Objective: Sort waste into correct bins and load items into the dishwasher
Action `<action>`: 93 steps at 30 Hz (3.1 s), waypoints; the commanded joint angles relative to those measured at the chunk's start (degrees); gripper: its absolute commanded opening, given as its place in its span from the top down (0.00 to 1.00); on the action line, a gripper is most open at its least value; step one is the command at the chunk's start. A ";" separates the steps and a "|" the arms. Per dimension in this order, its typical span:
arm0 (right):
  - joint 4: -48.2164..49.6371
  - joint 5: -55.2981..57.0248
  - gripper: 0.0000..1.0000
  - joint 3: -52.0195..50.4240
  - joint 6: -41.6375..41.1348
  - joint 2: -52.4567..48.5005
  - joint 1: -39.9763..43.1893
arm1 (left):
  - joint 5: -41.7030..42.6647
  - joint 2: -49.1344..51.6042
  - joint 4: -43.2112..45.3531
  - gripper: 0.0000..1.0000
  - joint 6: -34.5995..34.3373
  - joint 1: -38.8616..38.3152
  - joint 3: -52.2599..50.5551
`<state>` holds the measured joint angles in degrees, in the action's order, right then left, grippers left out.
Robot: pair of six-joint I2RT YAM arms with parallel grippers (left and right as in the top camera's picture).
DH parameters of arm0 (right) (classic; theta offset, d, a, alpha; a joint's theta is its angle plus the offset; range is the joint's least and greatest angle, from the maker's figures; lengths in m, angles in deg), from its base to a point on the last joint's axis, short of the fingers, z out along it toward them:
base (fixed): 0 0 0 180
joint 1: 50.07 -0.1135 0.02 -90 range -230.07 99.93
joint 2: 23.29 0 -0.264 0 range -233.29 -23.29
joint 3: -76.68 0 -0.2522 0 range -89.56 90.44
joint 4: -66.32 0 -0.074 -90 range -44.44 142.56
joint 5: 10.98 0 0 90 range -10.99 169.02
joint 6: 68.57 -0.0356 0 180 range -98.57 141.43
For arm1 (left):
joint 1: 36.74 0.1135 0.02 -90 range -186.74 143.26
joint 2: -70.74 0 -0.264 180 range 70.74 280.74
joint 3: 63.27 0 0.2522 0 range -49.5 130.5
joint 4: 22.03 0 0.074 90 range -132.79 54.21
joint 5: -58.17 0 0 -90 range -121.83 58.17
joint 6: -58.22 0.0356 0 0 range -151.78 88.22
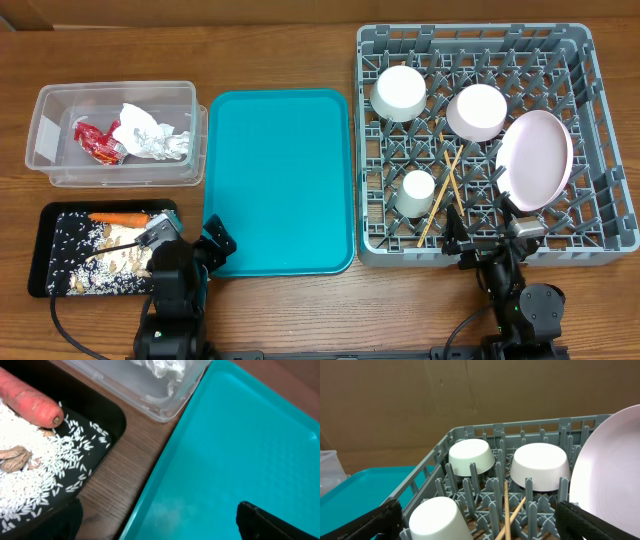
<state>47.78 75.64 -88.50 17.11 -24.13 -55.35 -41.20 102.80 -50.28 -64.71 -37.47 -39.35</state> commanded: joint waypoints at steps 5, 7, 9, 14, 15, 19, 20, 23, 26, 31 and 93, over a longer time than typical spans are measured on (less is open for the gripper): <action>0.17 0.70 0.00 -0.59 -0.22 0.68 0.22 | -0.20 -5.11 3.30 0.00 0.02 -0.04 -5.70; 0.17 0.70 0.00 -0.59 -0.22 0.68 0.22 | -0.22 -6.36 4.04 0.00 1.53 -0.04 -6.60; 0.17 0.70 0.00 -0.59 -0.22 0.68 0.22 | 0.00 -7.39 6.95 0.00 5.11 -0.04 -8.02; 0.17 0.70 0.00 -0.59 -0.22 0.68 0.22 | 0.74 -9.42 9.81 0.00 8.74 -0.04 -9.33; 0.17 0.70 0.00 -0.59 -0.22 0.68 0.22 | 1.51 -10.29 9.97 0.00 10.03 -0.04 -9.46; 0.17 0.70 0.00 -0.59 -0.22 0.68 0.22 | 6.67 -14.34 10.16 0.00 18.60 -0.04 -9.77; 0.17 0.70 0.00 -0.59 -0.22 0.68 0.22 | 7.98 -15.13 10.05 0.00 20.57 -0.04 -9.77; 0.17 0.70 0.00 -0.59 -0.22 0.68 0.22 | 9.14 -16.22 9.99 0.00 22.75 -0.04 -9.79; 0.17 0.70 0.00 -0.59 -0.22 0.68 0.22 | 8.98 -17.38 10.01 0.00 24.02 -0.04 -9.79; 0.17 0.70 0.00 -0.59 -0.22 0.68 0.22 | 9.01 -22.95 9.94 0.00 27.02 -0.04 -9.79; 0.17 0.70 0.00 -0.59 -0.22 0.68 0.22 | 9.22 -31.85 10.03 0.00 27.80 -0.20 -9.79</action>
<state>47.76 75.64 -88.50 17.13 -24.13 -55.35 -32.63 71.69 -40.48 -37.54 -37.49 -48.51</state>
